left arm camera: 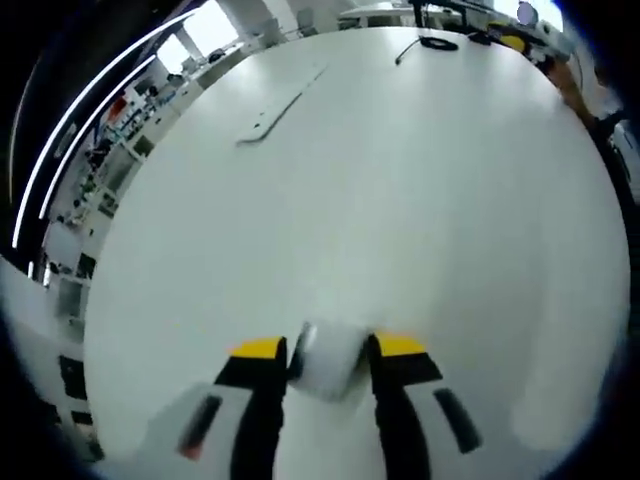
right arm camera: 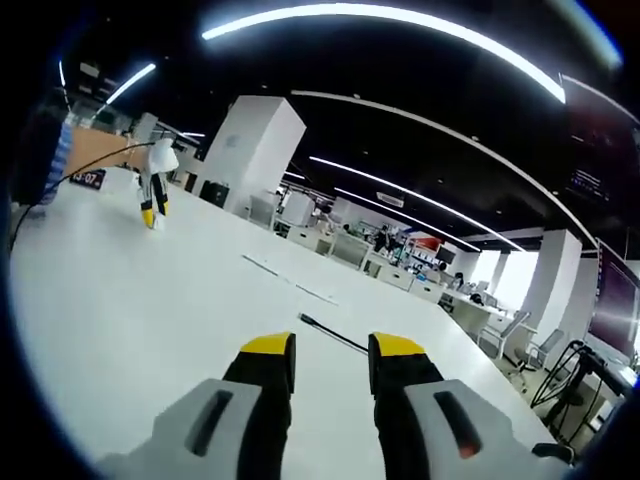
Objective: Plug the desk Type‑C cable into the charger adapter.
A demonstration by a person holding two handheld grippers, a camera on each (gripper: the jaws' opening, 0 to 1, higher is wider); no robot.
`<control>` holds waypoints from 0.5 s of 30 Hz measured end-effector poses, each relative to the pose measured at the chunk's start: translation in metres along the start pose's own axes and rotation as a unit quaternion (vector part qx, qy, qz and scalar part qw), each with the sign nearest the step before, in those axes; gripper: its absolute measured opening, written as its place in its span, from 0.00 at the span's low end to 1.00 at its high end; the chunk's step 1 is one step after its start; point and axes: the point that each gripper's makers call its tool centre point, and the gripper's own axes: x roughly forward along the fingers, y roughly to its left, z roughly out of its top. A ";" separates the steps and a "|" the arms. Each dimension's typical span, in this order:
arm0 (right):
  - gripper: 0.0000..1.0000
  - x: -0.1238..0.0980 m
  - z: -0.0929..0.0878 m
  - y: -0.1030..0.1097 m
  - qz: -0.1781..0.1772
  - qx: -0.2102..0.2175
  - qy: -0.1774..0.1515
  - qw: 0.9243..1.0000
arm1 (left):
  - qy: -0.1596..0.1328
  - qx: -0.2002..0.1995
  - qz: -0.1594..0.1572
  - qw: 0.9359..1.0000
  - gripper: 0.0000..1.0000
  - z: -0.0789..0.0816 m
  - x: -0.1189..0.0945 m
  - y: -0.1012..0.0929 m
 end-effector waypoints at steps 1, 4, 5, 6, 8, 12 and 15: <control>0.29 0.000 0.000 0.000 0.000 0.000 0.001 1.000 | 0.000 0.004 -0.002 1.000 0.32 0.000 0.000 -0.001; 0.29 0.000 0.000 0.001 0.000 -0.001 0.002 1.000 | 0.005 0.009 -0.006 1.000 0.29 0.000 0.000 -0.003; 0.29 0.000 0.000 0.001 0.001 -0.002 0.002 1.000 | 0.006 0.015 -0.008 1.000 0.29 0.000 0.000 -0.003; 0.29 0.000 0.000 0.001 0.001 -0.002 0.002 1.000 | 0.006 0.025 -0.011 1.000 0.28 0.000 0.000 -0.003; 0.29 0.000 0.000 0.002 0.001 -0.002 0.002 1.000 | 0.006 0.028 -0.012 1.000 0.28 -0.001 -0.001 -0.001; 0.29 -0.001 0.000 0.002 0.001 -0.001 0.001 1.000 | 0.021 0.011 -0.002 1.000 0.27 -0.003 -0.001 0.005; 0.29 -0.001 0.001 0.001 -0.001 0.000 -0.002 1.000 | 0.021 0.011 -0.007 1.000 0.26 -0.001 -0.002 0.002</control>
